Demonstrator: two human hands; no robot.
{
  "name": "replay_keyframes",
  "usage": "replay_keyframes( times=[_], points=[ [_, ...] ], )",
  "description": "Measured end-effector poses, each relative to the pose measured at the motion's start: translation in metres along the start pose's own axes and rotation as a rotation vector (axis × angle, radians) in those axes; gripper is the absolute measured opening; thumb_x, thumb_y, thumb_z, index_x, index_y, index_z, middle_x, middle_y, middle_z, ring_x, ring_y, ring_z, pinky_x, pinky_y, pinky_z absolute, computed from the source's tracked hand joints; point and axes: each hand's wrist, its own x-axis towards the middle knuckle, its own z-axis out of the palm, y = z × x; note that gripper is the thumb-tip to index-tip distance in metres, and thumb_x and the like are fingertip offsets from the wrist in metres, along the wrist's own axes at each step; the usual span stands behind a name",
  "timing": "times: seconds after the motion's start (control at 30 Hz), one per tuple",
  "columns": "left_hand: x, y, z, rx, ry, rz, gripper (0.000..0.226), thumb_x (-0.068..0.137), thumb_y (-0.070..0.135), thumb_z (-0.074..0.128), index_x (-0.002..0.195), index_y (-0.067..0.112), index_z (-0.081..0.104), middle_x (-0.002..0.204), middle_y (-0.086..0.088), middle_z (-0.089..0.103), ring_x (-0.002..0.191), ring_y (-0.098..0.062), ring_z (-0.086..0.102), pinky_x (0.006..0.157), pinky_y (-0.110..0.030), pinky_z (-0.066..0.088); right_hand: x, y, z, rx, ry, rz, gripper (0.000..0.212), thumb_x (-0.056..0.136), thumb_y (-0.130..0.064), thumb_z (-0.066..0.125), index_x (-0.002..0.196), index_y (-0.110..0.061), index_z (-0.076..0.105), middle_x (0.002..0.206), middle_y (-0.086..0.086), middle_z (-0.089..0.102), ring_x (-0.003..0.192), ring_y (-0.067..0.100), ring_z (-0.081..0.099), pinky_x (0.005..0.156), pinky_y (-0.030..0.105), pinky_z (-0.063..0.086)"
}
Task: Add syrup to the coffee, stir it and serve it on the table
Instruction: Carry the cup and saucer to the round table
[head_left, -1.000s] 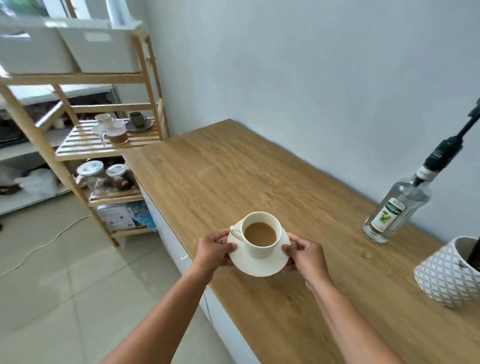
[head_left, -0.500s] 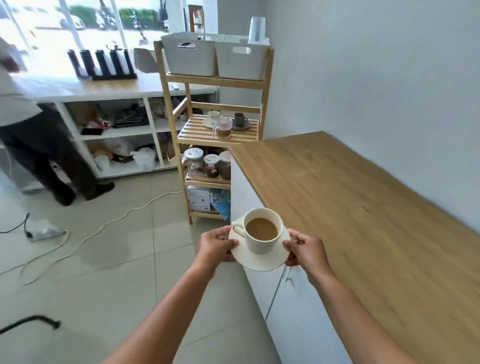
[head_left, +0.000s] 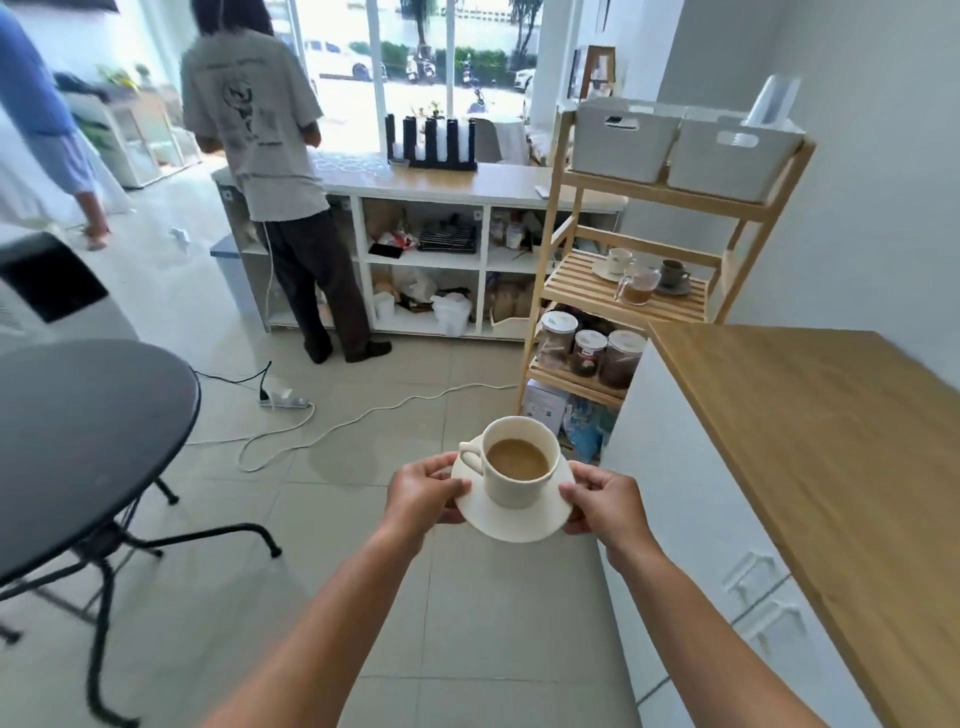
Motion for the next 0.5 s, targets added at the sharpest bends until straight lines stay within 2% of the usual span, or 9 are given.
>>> replay_keyframes(
  times=[0.07, 0.23, 0.5],
  points=[
    [0.000, 0.001, -0.030, -0.021, 0.053, 0.000, 0.040, 0.086, -0.009, 0.064, 0.121, 0.010, 0.069, 0.098, -0.013, 0.076, 0.062, -0.018, 0.068, 0.049, -0.027, 0.058, 0.003, -0.008, 0.031, -0.012, -0.071, -0.007, 0.032, 0.086, -0.001, 0.063, 0.114, -0.014, 0.071, 0.085, 0.007, 0.075, 0.063, 0.019, 0.066, 0.059, 0.039, 0.062],
    [0.001, 0.000, -0.093, -0.090, 0.189, -0.005, 0.041, 0.086, -0.010, 0.064, 0.123, 0.008, 0.068, 0.099, -0.013, 0.076, 0.068, -0.021, 0.068, 0.051, -0.028, 0.061, 0.017, -0.022, 0.101, -0.006, -0.223, 0.004, 0.033, 0.086, 0.005, 0.060, 0.115, -0.008, 0.069, 0.077, 0.011, 0.069, 0.048, 0.013, 0.058, 0.045, 0.026, 0.055],
    [0.020, 0.006, -0.176, -0.154, 0.429, -0.011, 0.045, 0.087, -0.010, 0.064, 0.130, 0.005, 0.063, 0.103, -0.017, 0.074, 0.071, -0.023, 0.068, 0.054, -0.030, 0.062, 0.065, -0.039, 0.209, -0.044, -0.446, -0.016, 0.033, 0.084, 0.006, 0.062, 0.109, -0.014, 0.071, 0.062, 0.004, 0.062, 0.044, 0.012, 0.053, 0.048, 0.029, 0.056]
  ],
)
